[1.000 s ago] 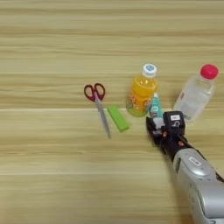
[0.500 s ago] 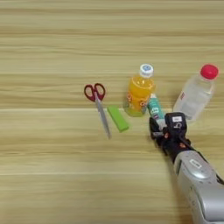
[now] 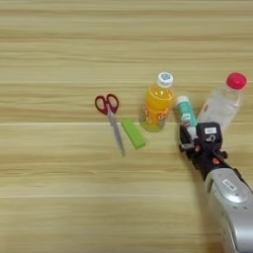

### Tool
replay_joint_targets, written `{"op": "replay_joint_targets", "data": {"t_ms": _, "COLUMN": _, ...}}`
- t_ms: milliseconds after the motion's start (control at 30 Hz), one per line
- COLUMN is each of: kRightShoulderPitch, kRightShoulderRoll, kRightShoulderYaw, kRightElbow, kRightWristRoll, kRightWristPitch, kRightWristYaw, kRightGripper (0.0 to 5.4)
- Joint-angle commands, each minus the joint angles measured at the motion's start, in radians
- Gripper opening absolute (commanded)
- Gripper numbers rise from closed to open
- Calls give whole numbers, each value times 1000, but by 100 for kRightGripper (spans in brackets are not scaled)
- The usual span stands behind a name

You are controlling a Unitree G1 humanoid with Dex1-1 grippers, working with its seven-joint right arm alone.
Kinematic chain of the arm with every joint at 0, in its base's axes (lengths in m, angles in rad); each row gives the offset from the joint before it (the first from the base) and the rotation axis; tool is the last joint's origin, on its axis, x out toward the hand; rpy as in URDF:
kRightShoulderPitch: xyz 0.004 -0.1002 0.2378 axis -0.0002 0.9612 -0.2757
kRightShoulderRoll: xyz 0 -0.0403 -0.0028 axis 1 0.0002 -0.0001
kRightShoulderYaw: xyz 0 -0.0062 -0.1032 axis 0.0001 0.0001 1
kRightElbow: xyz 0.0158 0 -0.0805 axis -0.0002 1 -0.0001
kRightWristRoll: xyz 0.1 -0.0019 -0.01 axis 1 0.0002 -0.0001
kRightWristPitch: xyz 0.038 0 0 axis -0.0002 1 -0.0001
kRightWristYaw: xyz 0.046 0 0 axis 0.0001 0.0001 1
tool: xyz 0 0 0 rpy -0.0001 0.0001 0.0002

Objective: Move the objects on the table

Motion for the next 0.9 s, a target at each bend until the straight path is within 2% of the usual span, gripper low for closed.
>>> {"op": "replay_joint_targets", "data": {"t_ms": 33, "kRightShoulderPitch": -41, "kRightShoulderRoll": -16, "kRightShoulderYaw": -8, "kRightElbow": -55, "kRightWristRoll": -19, "kRightWristPitch": -65, "kRightWristYaw": -12, "kRightGripper": 169}}
{"op": "replay_joint_targets", "data": {"t_ms": 500, "kRightShoulderPitch": -51, "kRightShoulderRoll": -25, "kRightShoulderYaw": -46, "kRightElbow": -216, "kRightWristRoll": -37, "kRightWristPitch": -103, "kRightWristYaw": -18, "kRightGripper": 169}}
{"op": "replay_joint_targets", "data": {"t_ms": 900, "kRightShoulderPitch": -71, "kRightShoulderRoll": -37, "kRightShoulderYaw": -93, "kRightElbow": -352, "kRightWristRoll": -44, "kRightWristPitch": -99, "kRightWristYaw": -23, "kRightGripper": 169}}
